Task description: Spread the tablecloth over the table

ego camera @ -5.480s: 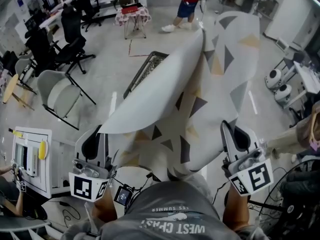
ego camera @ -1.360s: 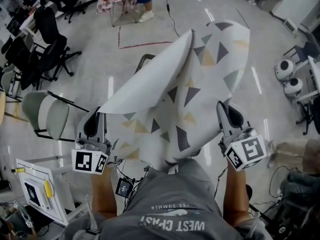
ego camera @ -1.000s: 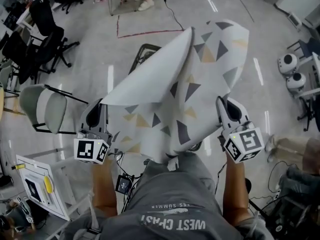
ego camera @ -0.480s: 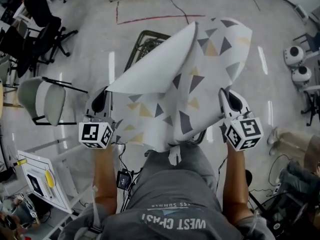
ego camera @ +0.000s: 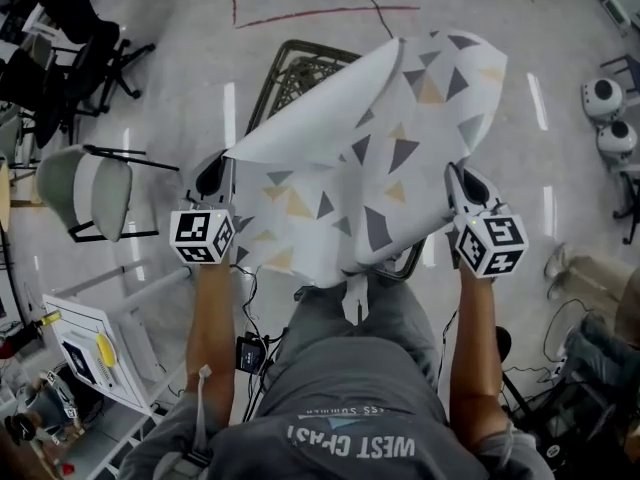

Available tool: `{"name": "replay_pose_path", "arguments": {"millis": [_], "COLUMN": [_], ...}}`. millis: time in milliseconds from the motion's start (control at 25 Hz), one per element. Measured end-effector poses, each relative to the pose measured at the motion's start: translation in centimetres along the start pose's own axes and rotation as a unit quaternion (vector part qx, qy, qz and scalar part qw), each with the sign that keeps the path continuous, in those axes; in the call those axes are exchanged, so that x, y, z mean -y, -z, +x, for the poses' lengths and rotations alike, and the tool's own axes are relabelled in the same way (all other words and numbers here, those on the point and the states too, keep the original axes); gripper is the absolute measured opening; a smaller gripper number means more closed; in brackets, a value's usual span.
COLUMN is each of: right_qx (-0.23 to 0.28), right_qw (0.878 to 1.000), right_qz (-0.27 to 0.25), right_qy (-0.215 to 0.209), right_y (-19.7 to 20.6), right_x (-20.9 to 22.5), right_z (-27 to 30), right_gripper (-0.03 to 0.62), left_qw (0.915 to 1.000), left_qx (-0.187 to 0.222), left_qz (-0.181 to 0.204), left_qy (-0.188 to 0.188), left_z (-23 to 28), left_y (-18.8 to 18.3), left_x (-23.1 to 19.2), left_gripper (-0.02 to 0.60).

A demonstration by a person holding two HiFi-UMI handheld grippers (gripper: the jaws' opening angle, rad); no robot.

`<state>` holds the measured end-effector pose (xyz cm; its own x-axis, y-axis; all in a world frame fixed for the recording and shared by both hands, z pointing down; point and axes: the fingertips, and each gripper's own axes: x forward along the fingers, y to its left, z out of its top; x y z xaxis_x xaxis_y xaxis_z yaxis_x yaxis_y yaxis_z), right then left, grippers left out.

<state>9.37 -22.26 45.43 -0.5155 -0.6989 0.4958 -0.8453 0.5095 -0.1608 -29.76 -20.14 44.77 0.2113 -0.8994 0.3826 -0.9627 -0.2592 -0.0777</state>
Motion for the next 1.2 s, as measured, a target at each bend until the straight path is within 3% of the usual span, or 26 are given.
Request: {"name": "replay_pose_path", "arguments": {"millis": [640, 840, 1040, 1200], "right_qx": [-0.085, -0.102, -0.124, -0.139], "right_qw": [0.994, 0.992, 0.986, 0.981], "right_qz": [0.065, 0.073, 0.094, 0.114], "right_qy": [0.010, 0.028, 0.055, 0.071], "right_y": [7.6, 10.1, 13.3, 15.9], "right_x": [7.2, 8.9, 11.9, 12.9], "right_z": [8.4, 9.4, 11.0, 11.4], "right_gripper": [0.020, 0.026, 0.038, 0.041], "left_qw": [0.9938, 0.9904, 0.9815, 0.9668], "left_qx": [-0.110, -0.133, -0.178, -0.242], "left_qz": [0.003, -0.011, -0.017, 0.023], "left_qy": [-0.015, -0.038, -0.070, -0.080], "left_z": [12.7, 14.6, 17.9, 19.6], "left_y": [9.9, 13.0, 17.1, 20.9], "left_x": [-2.9, -5.5, -9.0, -10.9], "left_gripper": [0.008, 0.015, 0.045, 0.069]}}
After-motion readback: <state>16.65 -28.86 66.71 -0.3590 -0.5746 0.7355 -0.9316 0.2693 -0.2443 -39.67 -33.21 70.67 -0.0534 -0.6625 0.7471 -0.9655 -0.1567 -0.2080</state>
